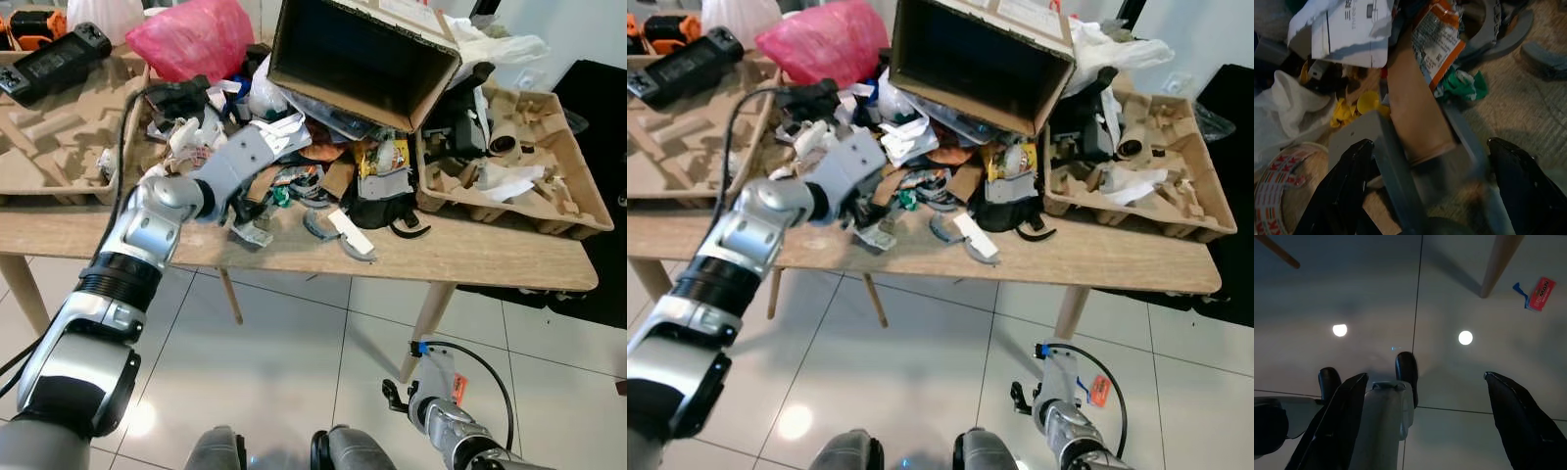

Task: Picking trash to rubbish bin

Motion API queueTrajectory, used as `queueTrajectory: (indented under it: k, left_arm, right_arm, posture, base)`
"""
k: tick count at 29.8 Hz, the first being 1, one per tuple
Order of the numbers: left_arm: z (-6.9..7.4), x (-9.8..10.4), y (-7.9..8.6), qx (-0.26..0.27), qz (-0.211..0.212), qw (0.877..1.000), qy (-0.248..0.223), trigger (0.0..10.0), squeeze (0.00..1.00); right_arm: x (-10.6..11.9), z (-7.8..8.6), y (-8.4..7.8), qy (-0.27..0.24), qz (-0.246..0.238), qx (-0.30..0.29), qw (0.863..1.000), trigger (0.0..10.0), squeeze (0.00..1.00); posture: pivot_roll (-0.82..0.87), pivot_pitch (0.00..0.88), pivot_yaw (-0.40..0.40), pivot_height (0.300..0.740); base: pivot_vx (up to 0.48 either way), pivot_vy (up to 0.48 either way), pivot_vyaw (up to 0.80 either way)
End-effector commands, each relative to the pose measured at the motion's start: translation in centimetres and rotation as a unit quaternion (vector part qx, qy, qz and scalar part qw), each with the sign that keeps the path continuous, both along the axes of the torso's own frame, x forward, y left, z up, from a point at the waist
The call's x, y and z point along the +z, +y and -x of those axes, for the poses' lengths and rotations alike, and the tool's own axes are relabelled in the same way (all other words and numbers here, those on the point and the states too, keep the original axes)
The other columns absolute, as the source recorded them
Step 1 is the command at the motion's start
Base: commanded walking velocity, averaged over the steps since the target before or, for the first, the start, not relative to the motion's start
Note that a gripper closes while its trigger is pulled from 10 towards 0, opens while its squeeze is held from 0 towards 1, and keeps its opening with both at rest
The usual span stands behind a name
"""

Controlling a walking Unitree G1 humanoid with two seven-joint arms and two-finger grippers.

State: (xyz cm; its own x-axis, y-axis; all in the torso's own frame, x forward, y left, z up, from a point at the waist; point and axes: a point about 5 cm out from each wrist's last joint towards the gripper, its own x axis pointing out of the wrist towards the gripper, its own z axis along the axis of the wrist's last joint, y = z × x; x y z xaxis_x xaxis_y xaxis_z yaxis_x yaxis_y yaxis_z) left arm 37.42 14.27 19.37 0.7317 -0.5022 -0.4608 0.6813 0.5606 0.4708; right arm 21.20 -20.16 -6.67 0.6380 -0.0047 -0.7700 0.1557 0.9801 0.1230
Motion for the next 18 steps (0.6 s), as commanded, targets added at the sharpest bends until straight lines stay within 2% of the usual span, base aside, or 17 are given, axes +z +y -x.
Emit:
queueTrajectory:
  k: [1, 12, 18]
  left_arm:
    - [0.2, -0.4, 0.2, 0.002, -0.016, 1.000, 0.011, 10.0, 0.00]
    - [-0.1, -0.2, 1.2, 0.031, -0.033, 0.999, 0.000, 10.0, 0.00]
    - [-0.1, 1.5, 1.0, 0.029, 0.000, 0.999, -0.015, 10.0, 0.00]
  right_arm:
    - [-0.5, 0.8, -0.2, 0.015, -0.001, -0.008, 1.000, 10.0, 0.00]
    - [-0.4, 0.6, 0.0, 0.014, -0.001, -0.004, 1.000, 10.0, 0.00]
    - [-0.4, 0.7, 0.0, 0.015, 0.000, -0.003, 1.000, 10.0, 0.00]
  posture:
    - [0.18, 0.154, -0.046, 0.740]
    - [0.18, 0.151, -0.050, 0.740]
    - [0.19, 0.149, -0.050, 0.740]
  base:
    - [0.000, 0.000, 0.00]
    - [0.000, 0.000, 0.00]
    - [0.000, 0.000, 0.00]
